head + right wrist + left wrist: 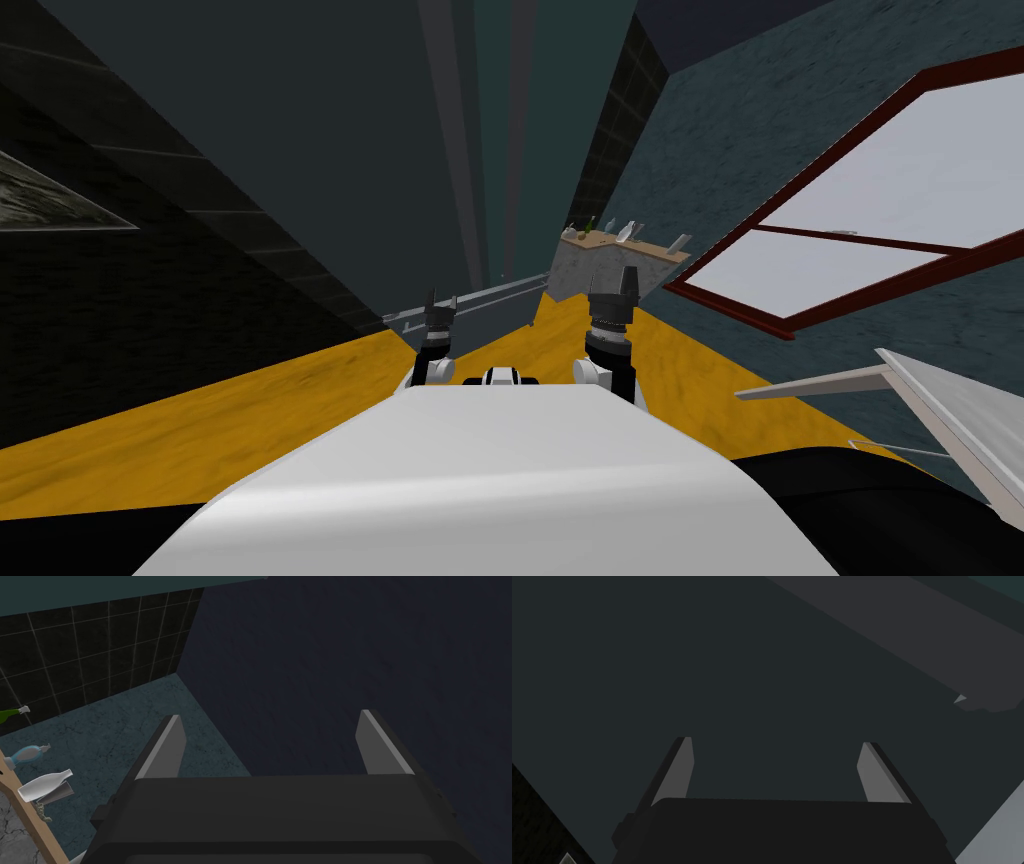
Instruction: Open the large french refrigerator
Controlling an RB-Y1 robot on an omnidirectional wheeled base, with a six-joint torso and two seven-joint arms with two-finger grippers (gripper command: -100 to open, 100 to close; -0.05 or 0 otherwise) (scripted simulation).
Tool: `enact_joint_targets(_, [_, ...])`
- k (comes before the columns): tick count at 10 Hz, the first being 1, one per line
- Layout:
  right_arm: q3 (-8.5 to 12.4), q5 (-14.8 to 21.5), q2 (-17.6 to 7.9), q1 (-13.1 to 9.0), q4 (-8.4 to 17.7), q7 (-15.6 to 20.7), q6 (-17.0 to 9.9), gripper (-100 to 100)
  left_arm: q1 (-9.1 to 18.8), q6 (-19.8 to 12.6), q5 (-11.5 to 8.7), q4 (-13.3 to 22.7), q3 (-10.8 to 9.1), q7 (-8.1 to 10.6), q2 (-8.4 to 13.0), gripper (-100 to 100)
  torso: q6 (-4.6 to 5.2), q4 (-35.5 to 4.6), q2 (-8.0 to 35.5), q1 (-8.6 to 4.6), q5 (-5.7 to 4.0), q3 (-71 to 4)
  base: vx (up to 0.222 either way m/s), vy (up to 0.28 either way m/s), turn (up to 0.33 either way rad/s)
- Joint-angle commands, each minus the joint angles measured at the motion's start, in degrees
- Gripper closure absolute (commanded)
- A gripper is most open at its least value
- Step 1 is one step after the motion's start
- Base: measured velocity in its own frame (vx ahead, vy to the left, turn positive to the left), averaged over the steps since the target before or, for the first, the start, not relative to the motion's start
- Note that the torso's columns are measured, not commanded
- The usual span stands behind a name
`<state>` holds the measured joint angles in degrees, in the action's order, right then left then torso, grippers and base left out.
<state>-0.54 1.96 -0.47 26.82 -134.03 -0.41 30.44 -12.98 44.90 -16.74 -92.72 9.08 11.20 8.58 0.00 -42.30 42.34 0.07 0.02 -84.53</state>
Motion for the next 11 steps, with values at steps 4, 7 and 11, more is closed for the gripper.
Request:
enact_joint_targets(4, [0.00, 0.00, 0.00, 0.00, 0.00, 0.00, 0.00, 0, 2.71, 3.06, -1.78, 7.95, 1.02, 1.13, -0.99, -100, 0.01, 0.03, -0.10, -0.08, -0.03, -0.07, 0.074, -0.001, -0.045])
enact_joint_targets(7, [0.00, 0.00, 0.00, 0.00, 0.00, 0.00, 0.00, 0, 4.71, 5.41, -3.15, 14.08, 1.81, 2.04, -1.54, -100, 0.00, 0.02, -0.09, -0.06, -0.02, -0.05, 0.086, 0.004, -0.062])
enact_joint_targets(11, [0.00, 0.00, 0.00, -0.01, 0.00, 0.00, 0.00, 0, 6.89, 8.00, -4.67, 20.71, 2.66, 3.03, -2.24, -100, 0.11, 0.02, -0.16, -0.05, -0.01, -0.06, 0.081, -0.003, -0.050])
